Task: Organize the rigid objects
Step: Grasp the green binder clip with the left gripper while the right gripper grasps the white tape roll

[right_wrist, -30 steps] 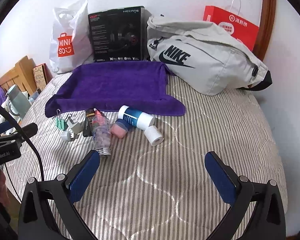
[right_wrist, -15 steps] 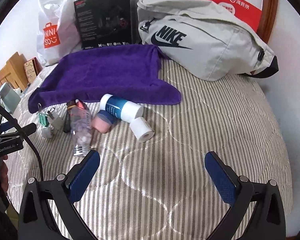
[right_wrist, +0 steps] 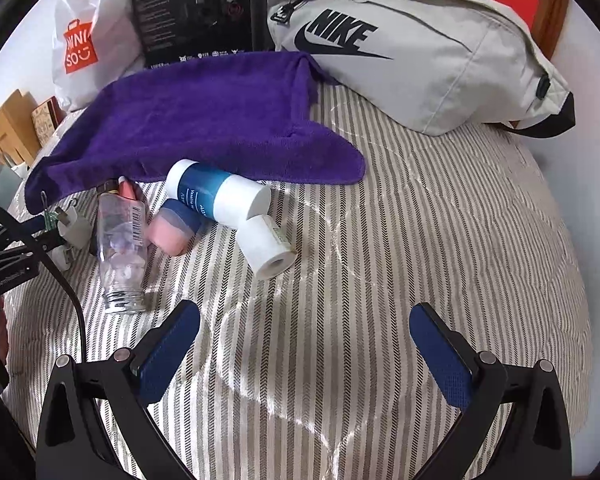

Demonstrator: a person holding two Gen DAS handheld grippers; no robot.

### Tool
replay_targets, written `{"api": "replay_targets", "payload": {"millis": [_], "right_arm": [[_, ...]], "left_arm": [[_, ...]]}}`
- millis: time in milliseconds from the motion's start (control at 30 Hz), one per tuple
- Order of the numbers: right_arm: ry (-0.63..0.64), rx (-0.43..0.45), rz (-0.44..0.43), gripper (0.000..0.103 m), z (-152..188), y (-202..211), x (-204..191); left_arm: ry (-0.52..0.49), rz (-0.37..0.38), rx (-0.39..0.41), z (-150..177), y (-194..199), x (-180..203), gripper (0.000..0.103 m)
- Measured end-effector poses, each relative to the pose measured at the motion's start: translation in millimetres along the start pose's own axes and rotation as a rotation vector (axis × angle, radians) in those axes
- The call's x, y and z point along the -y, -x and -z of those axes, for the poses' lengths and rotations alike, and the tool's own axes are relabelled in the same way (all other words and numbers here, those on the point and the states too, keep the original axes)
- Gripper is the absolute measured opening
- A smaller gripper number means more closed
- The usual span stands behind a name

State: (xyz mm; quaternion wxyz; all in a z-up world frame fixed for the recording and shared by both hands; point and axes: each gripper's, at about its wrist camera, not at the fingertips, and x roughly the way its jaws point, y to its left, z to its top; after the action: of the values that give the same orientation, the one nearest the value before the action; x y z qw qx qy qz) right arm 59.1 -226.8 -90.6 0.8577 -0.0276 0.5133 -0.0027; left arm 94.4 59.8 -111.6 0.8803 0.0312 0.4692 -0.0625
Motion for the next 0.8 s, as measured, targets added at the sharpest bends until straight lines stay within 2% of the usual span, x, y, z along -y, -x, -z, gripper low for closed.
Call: {"api": "replay_targets", "payload": {"millis": [67,167,233,367,533,633,700,733,800], "right_arm": [[0.0,-0.01,-0.001,0.103,-2,-5,0],[-0.002,-0.006,-0.012,0.103,-4,-8,2],[-0.011,0.004,-0.034,0.103,-6,-7,6],[-0.015,0.019,-0.062,0.103,-9,-11,15],[0.02,0.03,-0.112,0.096,-15,-24,12],[0.085,0.035,-0.136,0.084,-19,-33,2],[0.103,0.035,-0.148,0.064,-20,-40,0],[0.112,0.045,-0.135,0.063,-22,-42,0],[0.122,0.057,-0.135,0.052,-24,-43,1]], "left_arm": [[-0.002,0.012,0.002,0,0,1,0.06],[0.017,0.024,0.017,0,1,0,0.039],[0.035,0.043,0.016,1,2,-1,0.039],[0.023,0.02,0.025,3,1,3,0.039],[0.016,-0.005,0.035,4,1,6,0.039],[0.013,-0.006,0.034,3,0,6,0.039],[0.012,-0.006,0.032,3,0,6,0.039],[0.013,-0.006,0.034,3,0,6,0.039],[0.015,-0.006,0.037,3,0,6,0.039]]}}
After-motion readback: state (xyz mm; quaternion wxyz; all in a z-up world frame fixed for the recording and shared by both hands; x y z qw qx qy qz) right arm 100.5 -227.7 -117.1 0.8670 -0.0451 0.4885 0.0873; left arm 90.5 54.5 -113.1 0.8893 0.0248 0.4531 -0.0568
